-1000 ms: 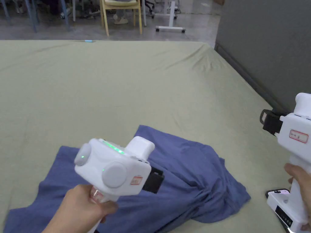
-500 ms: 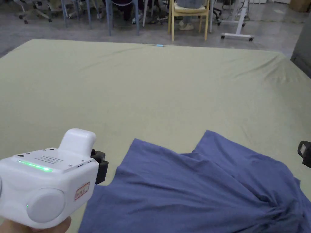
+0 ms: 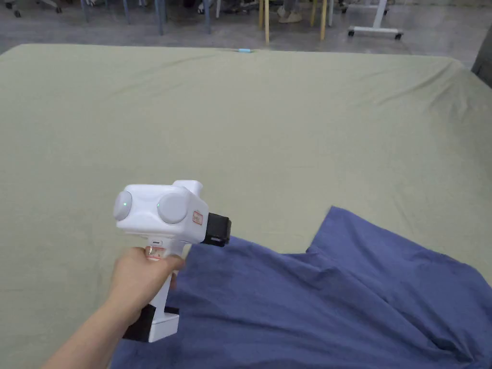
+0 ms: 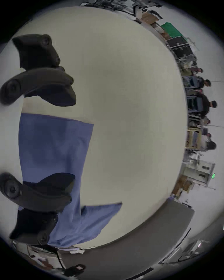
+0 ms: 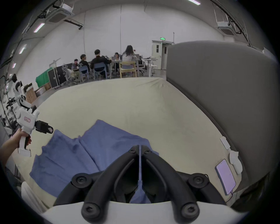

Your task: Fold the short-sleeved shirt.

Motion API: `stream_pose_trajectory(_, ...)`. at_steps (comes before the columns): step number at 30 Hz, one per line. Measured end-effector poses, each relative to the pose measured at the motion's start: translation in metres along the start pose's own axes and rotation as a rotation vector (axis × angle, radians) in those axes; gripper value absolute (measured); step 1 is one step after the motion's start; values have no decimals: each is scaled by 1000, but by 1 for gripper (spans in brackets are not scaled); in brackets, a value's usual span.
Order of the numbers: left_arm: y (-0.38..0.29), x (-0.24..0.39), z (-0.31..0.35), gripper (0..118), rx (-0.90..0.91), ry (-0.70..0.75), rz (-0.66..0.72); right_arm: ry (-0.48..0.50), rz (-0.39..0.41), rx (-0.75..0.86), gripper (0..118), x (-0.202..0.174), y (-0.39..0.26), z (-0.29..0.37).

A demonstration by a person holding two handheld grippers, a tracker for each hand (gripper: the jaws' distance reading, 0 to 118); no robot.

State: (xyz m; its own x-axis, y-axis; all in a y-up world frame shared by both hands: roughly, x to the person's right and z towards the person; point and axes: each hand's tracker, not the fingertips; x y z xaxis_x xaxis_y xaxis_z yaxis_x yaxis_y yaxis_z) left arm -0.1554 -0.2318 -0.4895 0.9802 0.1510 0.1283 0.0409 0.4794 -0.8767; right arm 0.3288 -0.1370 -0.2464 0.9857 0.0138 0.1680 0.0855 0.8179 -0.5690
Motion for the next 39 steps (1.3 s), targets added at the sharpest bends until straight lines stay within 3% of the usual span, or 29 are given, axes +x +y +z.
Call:
stream_pose_trajectory(3, -4, 1, -34, 95, -78, 28, -9, -15, -28, -42, 5, 10, -9, -15)
stream_pose_trajectory(4, -9, 6, -37, 85, -70, 49, -34, -17, -34, -53, 5, 11, -12, -19)
stream_pose_trajectory(6, -15, 17, -31, 78, -4, 105, -135, -24, -36, -69, 5, 12, -17, -27)
stream_pose_trajectory(8, -19, 26, -24, 49, 4, 154, -229, -26, -28, -84, 5, 11, -23, -32)
stream_pose_trajectory(10, -19, 27, -15, 3, 23, 58, -210, -29, -21, -108, 5, 13, -29, -38)
stream_pose_trajectory(15, -20, 35, 36, 3, 100, -13, -149, 9, -173, -145, 6, 38, -39, -24)
stream_pose_trajectory(16, -20, 34, 50, 3, 130, -35, -131, -9, -177, -167, 36, 43, -39, -22)
stream_pose_trajectory(17, -22, 31, 66, 3, 154, -60, -109, -33, -189, -211, 86, 49, -39, -23)
stream_pose_trajectory(18, -24, 29, 80, 3, 181, -77, -82, -37, -209, -286, 118, 55, -42, -29)
stream_pose_trajectory(21, -33, 29, 114, 3, 228, -95, -65, 20, -255, -404, 118, 64, -59, -55)
stream_pose_trajectory(23, -37, 29, 125, 3, 239, -86, -65, 0, -237, -464, 118, 68, -76, -80)
stream_pose_trajectory(24, -36, 24, 123, 3, 237, -85, -64, -4, -215, -497, 115, 66, -83, -94)
stream_pose_trajectory(25, -36, 23, 125, 3, 236, -82, -65, -7, -202, -538, 103, 65, -89, -105)
stream_pose_trajectory(27, -38, 20, 122, 3, 227, -70, -65, -10, -192, -594, 102, 50, -95, -115)
stream_pose_trajectory(29, -40, 17, 118, 3, 217, -62, -64, -49, -120, -532, 88, 40, -87, -103)
stream_pose_trajectory(31, -42, 12, 115, 3, 217, -62, -52, 29, -75, -490, 76, 33, -82, -90)
stream_pose_trajectory(32, -44, 13, 116, 3, 225, -71, -26, 129, -109, -471, 39, 31, -80, -86)
stream_pose_trajectory(33, -45, 10, 118, 3, 239, -94, 9, 151, -181, -458, 13, 27, -81, -84)
stream_pose_trajectory(34, -47, 6, 121, 3, 262, -114, 39, 73, -148, -459, 13, 28, -78, -78)
stream_pose_trajectory(35, -49, 1, 126, 3, 282, -131, 72, 89, -103, -424, 13, 28, -76, -74)
stream_pose_trajectory(39, -54, -18, 171, 3, 406, -142, 138, 219, -260, -247, 13, 36, -49, -32)
